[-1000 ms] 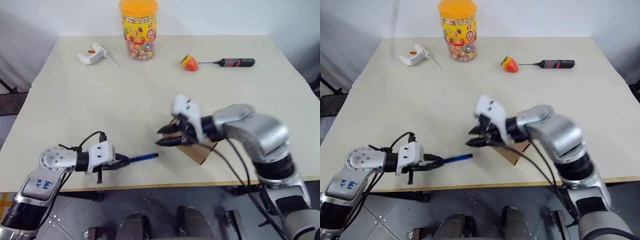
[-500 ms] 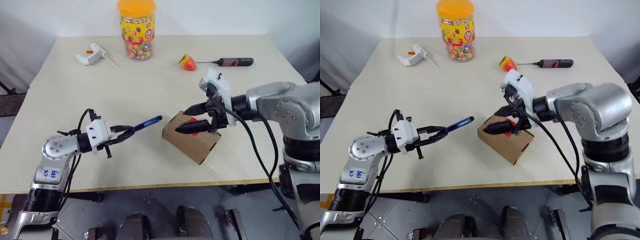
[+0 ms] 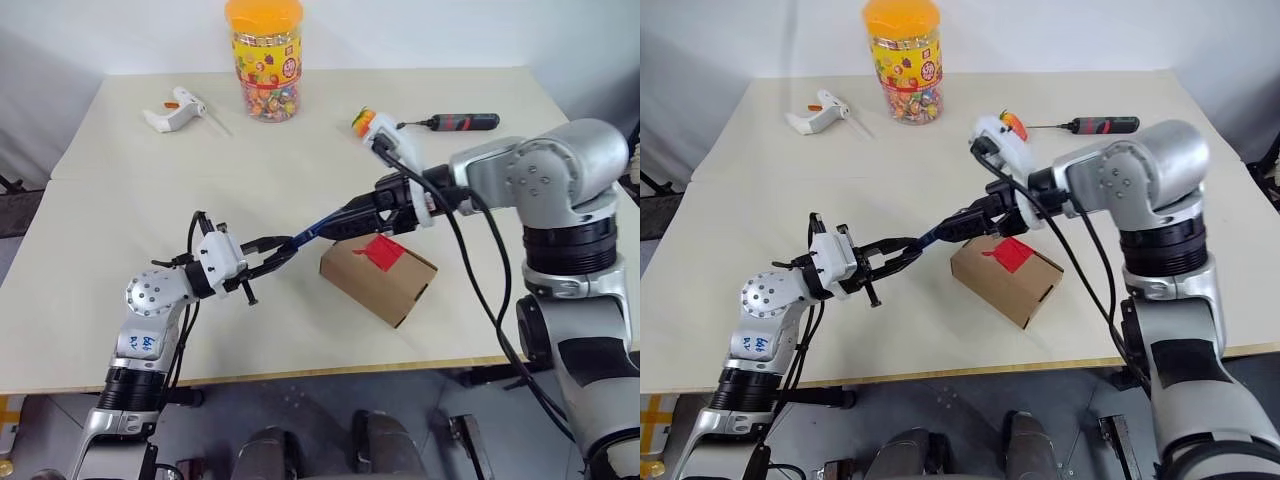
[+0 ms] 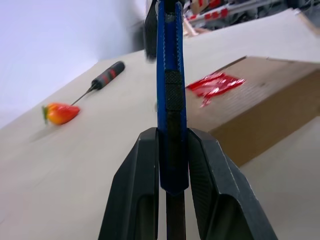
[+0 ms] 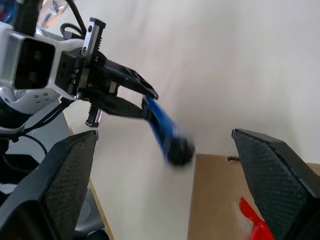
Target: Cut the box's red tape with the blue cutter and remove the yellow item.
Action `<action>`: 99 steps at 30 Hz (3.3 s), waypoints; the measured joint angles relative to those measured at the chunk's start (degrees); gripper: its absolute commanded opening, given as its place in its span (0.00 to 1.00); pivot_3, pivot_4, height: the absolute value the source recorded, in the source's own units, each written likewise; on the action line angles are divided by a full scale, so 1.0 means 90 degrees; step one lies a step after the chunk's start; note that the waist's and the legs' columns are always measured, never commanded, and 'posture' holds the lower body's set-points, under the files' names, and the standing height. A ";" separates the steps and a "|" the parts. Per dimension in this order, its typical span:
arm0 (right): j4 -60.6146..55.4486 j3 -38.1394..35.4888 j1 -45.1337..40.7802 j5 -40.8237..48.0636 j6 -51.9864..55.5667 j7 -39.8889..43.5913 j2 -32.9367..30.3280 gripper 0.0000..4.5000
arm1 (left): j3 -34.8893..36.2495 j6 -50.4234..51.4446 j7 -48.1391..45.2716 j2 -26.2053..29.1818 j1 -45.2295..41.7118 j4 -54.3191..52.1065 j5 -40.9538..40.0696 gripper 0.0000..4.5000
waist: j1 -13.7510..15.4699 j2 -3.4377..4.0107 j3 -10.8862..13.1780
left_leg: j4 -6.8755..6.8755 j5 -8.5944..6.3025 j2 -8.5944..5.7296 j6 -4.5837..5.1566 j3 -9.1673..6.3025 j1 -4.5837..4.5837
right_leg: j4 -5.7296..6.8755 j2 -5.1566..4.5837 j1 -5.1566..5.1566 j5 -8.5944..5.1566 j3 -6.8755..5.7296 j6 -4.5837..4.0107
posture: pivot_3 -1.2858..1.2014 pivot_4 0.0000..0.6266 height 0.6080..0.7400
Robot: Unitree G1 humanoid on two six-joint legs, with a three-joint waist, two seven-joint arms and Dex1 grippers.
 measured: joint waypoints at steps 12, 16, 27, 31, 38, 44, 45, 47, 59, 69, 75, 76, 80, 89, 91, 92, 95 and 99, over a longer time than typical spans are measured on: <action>0.0768 0.0664 -0.0209 -0.0270 -0.0590 0.0432 -0.0014 0.71 | -0.0018 -0.0134 -0.0035 -0.0084 -0.0059 0.0017 -0.0002 0.19 | 0.0003 0.0000 0.0000 | 0.0000 0.0000 0.0003 0.0000 -0.0002 0.0000 | 0.0000 -0.0002 0.0000 0.0000 -0.0001 0.0000 | 0.52 0.24 1.00; 0.0788 0.0692 -0.0253 -0.0271 -0.0588 0.0565 -0.0025 0.39 | -0.0047 -0.0134 -0.0065 -0.0088 -0.0061 0.0029 -0.0002 0.19 | 0.0009 0.0000 0.0000 | 0.0001 0.0000 0.0003 0.0000 -0.0003 0.0000 | 0.0000 -0.0002 0.0001 0.0000 -0.0001 0.0000 | 0.52 0.24 1.00; 0.0690 0.0699 -0.0252 -0.0264 -0.0565 0.0767 -0.0328 0.00 | -0.0047 -0.0047 0.0058 -0.0131 -0.0062 0.0041 -0.0002 0.19 | 0.0012 0.0000 0.0000 | 0.0001 0.0000 0.0003 0.0001 -0.0004 -0.0001 | 0.0000 -0.0005 0.0001 0.0000 -0.0001 0.0000 | 0.52 0.24 1.00; 0.0593 0.0681 -0.0244 -0.0265 -0.0588 0.0769 -0.0373 0.00 | -0.0049 -0.0022 0.0085 -0.0144 -0.0065 0.0057 -0.0002 0.19 | 0.0009 0.0000 0.0000 | 0.0001 0.0000 0.0005 0.0000 -0.0004 -0.0001 | 0.0000 -0.0004 0.0001 0.0000 -0.0002 0.0000 | 0.52 0.24 1.00; -0.0343 0.0250 0.0371 -0.0266 -0.1093 0.0790 -0.1171 0.00 | 0.0020 0.0436 0.0085 0.0123 0.0046 -0.0009 -0.0082 0.19 | 0.0031 -0.0002 0.0000 | 0.0000 -0.0001 0.0000 0.0001 -0.0016 -0.0004 | -0.0002 -0.0010 0.0004 0.0000 -0.0009 0.0001 | 0.52 0.24 1.00; -0.0990 0.0130 0.1126 -0.0415 -0.1862 0.0775 -0.1596 0.04 | -0.0037 0.0886 -0.0255 0.0345 0.0242 -0.0238 -0.0227 0.23 | 0.0024 -0.0002 0.0000 | 0.0001 0.0000 0.0004 0.0001 -0.0009 -0.0004 | -0.0005 -0.0007 0.0002 0.0000 -0.0009 0.0000 | 0.52 0.24 1.00; -0.1214 0.0051 0.1334 -0.0402 -0.2023 0.0861 -0.1768 0.08 | -0.0088 0.1050 -0.0373 0.0418 0.0252 -0.0349 -0.0323 0.27 | 0.0027 -0.0002 0.0000 | 0.0000 0.0000 0.0005 0.0001 -0.0009 -0.0003 | -0.0005 -0.0007 0.0002 0.0000 -0.0008 0.0000 | 0.52 0.24 1.00; -0.1664 -0.0186 0.1889 -0.0267 -0.2219 0.1147 -0.2217 0.17 | -0.0172 0.1421 -0.0676 0.0697 0.0337 -0.0543 -0.0473 0.36 | 0.0064 -0.0004 0.0002 | -0.0001 -0.0001 0.0000 0.0001 -0.0019 -0.0004 | -0.0005 -0.0009 0.0004 0.0000 -0.0009 0.0000 | 0.52 0.24 1.00; -0.2511 -0.1658 0.3611 0.0290 -0.2575 0.1517 -0.3250 0.99 | -0.0829 0.2189 -0.1966 0.0991 -0.0293 -0.0714 -0.0679 1.00 | 0.0179 -0.0007 0.0003 | 0.0009 0.0000 0.0002 0.0003 -0.0003 -0.0003 | -0.0019 -0.0006 0.0010 0.0001 0.0003 0.0002 | 0.52 0.24 1.00; -0.3167 -0.2499 0.4242 0.0690 -0.2287 0.1028 -0.3527 0.99 | -0.1441 0.0955 -0.2802 0.0669 -0.0997 0.0572 -0.0142 1.00 | 0.0215 -0.0010 0.0005 | 0.0016 0.0000 0.0003 0.0003 -0.0002 -0.0003 | -0.0018 -0.0002 0.0010 0.0001 0.0002 0.0002 | 0.52 0.24 1.00; -0.3803 -0.3151 0.4893 0.1217 -0.2057 0.0892 -0.3557 0.99 | -0.1739 0.0382 -0.3286 0.0415 -0.1360 0.1527 0.0137 1.00 | 0.0274 -0.0015 0.0008 | 0.0035 -0.0002 0.0002 0.0007 -0.0005 -0.0006 | -0.0016 -0.0003 0.0015 0.0002 0.0004 0.0004 | 0.52 0.24 1.00; -0.3897 -0.3270 0.5026 0.1283 -0.2056 0.0876 -0.3561 0.99 | -0.1751 0.0290 -0.3317 0.0380 -0.1393 0.1581 0.0168 1.00 | 0.0274 -0.0015 0.0008 | 0.0035 -0.0002 0.0003 0.0008 -0.0005 -0.0008 | -0.0016 -0.0004 0.0014 0.0003 0.0005 0.0005 | 0.52 0.24 1.00; -0.4181 -0.3627 0.5326 0.1568 -0.2032 0.0761 -0.3596 0.99 | -0.1768 -0.0007 -0.3437 0.0205 -0.1570 0.2040 0.0242 1.00 | 0.0313 -0.0016 0.0008 | 0.0047 -0.0003 0.0002 0.0009 -0.0007 -0.0008 | -0.0009 -0.0004 0.0015 0.0003 0.0005 0.0005 | 0.52 0.24 1.00; -0.4661 -0.4289 0.5793 0.2316 -0.1717 0.0252 -0.3759 0.99 | -0.2176 -0.0382 -0.3715 0.0043 -0.2079 0.3225 0.0645 1.00 | 0.0358 -0.0017 0.0009 | 0.0088 -0.0014 0.0006 0.0026 -0.0020 -0.0023 | 0.0000 -0.0009 0.0018 0.0005 0.0002 0.0009 | 0.52 0.24 1.00; -0.4703 -0.4429 0.5838 0.2463 -0.1675 0.0110 -0.3784 0.99 | -0.2268 -0.0395 -0.3716 0.0039 -0.2253 0.3377 0.0715 1.00 | 0.0364 -0.0017 0.0009 | 0.0094 -0.0015 0.0005 0.0027 -0.0026 -0.0023 | 0.0001 -0.0012 0.0024 0.0006 0.0000 0.0009 | 0.52 0.24 1.00; -0.4741 -0.4512 0.5890 0.2568 -0.1666 0.0036 -0.3784 0.99 | -0.2314 -0.0449 -0.3716 0.0039 -0.2346 0.3472 0.0752 1.00 | 0.0365 -0.0017 0.0009 | 0.0095 -0.0015 0.0004 0.0028 -0.0026 -0.0023 | 0.0001 -0.0013 0.0025 0.0006 0.0000 0.0011 | 0.52 0.24 1.00; -0.4786 -0.4566 0.5965 0.2744 -0.1647 -0.0132 -0.3817 0.99 | -0.2458 -0.0622 -0.3716 0.0040 -0.2528 0.3541 0.0855 1.00 | 0.0361 -0.0017 0.0008 | 0.0099 -0.0016 0.0003 0.0030 -0.0028 -0.0019 | 0.0002 -0.0017 0.0030 0.0007 0.0000 0.0012 | 0.52 0.24 1.00; -0.4815 -0.4581 0.6072 0.2867 -0.1673 -0.0304 -0.3916 1.00 | -0.2515 -0.0646 -0.3718 -0.0033 -0.2648 0.3748 0.0874 0.96 | 0.0364 -0.0017 0.0008 | 0.0106 -0.0017 0.0000 0.0036 -0.0037 -0.0013 | 0.0002 -0.0024 0.0045 0.0009 -0.0005 0.0013 | 0.52 0.24 1.00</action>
